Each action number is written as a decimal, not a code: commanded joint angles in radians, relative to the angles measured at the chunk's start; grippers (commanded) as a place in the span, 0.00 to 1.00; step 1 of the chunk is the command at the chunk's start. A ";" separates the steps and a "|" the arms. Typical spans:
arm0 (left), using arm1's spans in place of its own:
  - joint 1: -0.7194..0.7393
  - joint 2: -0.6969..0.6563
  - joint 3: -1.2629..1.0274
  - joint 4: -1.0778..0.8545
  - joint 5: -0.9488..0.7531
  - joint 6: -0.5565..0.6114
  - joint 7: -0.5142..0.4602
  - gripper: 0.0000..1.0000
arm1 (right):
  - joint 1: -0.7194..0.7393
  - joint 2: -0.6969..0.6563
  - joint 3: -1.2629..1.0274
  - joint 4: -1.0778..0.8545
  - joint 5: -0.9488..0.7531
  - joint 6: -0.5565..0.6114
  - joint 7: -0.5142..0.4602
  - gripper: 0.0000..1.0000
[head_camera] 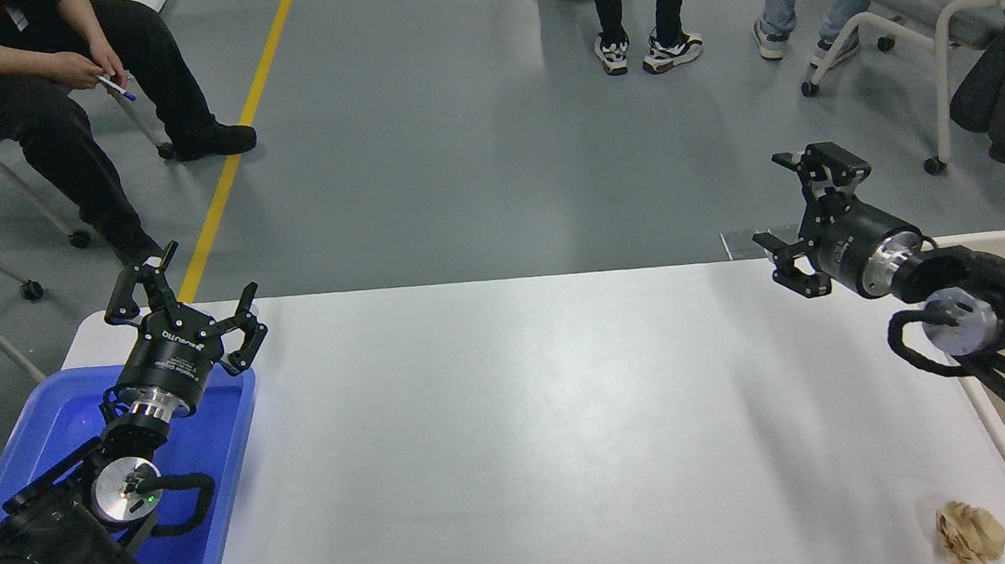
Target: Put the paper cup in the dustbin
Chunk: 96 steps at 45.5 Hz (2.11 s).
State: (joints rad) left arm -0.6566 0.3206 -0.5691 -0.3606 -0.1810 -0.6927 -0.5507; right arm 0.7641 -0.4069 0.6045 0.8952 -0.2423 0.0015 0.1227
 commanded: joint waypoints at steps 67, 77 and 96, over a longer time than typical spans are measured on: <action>0.000 0.000 0.000 0.000 0.000 -0.001 0.000 1.00 | -0.068 0.344 0.348 -0.243 0.284 0.106 0.012 1.00; 0.000 0.000 0.000 -0.001 0.000 -0.001 0.000 1.00 | -0.086 0.342 0.357 -0.246 0.290 0.124 0.014 1.00; -0.001 0.000 0.000 0.000 0.000 -0.001 0.000 1.00 | -0.109 0.335 0.342 -0.256 0.252 0.225 0.029 1.00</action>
State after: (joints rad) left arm -0.6567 0.3206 -0.5691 -0.3607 -0.1810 -0.6935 -0.5507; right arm 0.6666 -0.0671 0.9580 0.6506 0.0334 0.1531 0.1378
